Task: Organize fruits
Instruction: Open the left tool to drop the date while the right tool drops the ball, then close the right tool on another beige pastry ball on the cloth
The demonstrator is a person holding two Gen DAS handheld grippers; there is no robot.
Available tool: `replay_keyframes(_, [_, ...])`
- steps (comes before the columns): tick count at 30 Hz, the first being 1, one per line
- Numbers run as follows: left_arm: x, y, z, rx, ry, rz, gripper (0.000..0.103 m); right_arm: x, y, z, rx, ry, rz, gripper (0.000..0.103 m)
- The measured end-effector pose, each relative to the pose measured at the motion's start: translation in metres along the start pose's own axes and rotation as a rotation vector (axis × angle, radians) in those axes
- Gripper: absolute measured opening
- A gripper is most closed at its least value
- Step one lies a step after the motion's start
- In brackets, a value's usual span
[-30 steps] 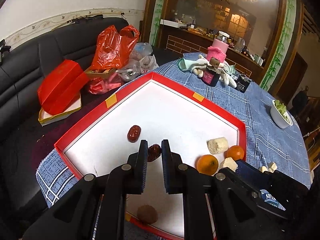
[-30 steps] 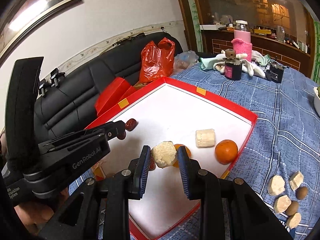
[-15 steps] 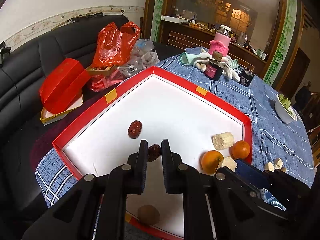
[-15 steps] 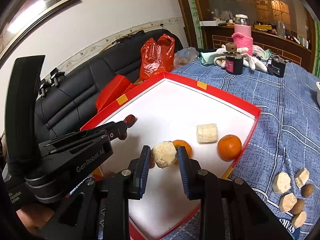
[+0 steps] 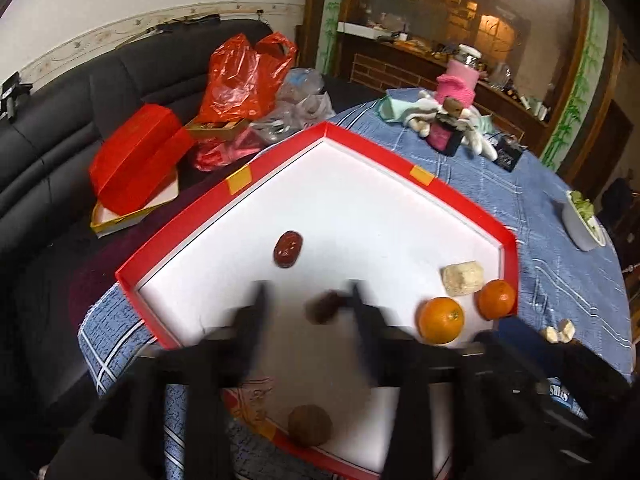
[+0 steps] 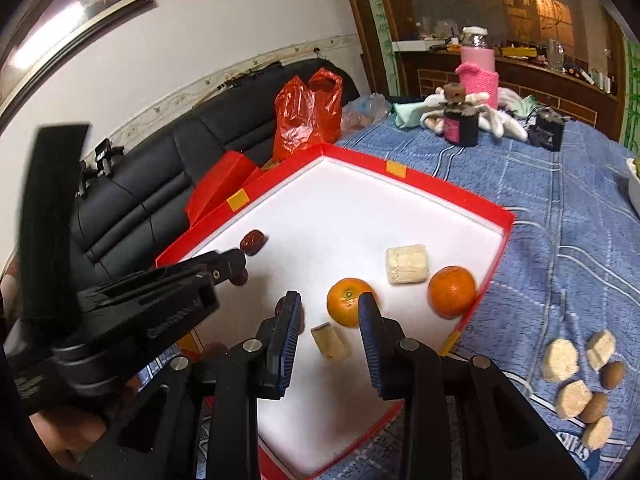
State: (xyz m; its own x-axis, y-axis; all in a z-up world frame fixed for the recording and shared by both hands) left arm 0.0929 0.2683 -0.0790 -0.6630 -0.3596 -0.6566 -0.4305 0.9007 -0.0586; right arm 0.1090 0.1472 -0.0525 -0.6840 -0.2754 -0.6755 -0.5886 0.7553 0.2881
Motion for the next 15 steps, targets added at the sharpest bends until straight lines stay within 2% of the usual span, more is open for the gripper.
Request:
replay_keyframes(3, [-0.001, 0.0, -0.005, -0.025, -0.026, 0.011, 0.073, 0.0, -0.007, -0.014, 0.009, -0.019, 0.009, 0.035])
replay_keyframes(7, [-0.001, -0.005, -0.009, -0.012, -0.009, 0.019, 0.074, 0.006, -0.029, -0.041, 0.039, -0.047, 0.028, 0.039])
replay_keyframes(12, [-0.001, -0.018, -0.026, 0.027, -0.055, 0.019, 0.074, 0.03, -0.088, -0.094, 0.127, -0.09, 0.108, 0.042])
replay_keyframes(15, [0.006, -0.045, -0.041, 0.095, -0.086, 0.067, 0.074, 0.052, -0.13, -0.12, 0.2, -0.087, 0.168, 0.043])
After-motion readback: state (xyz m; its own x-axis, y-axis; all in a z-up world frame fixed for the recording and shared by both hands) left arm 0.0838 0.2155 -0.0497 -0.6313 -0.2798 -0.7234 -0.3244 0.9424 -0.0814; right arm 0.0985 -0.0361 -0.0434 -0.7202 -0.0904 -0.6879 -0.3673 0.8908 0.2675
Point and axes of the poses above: each gripper's, at about its wrist camera, not at the fingertips, and z roughly the way its jaws point, y to its left, x to its underside, the point moved 7 cm from there along z, roughly the way its jaws point, and after that the axes turned 4 degrees about z, right-handed, at the moved point
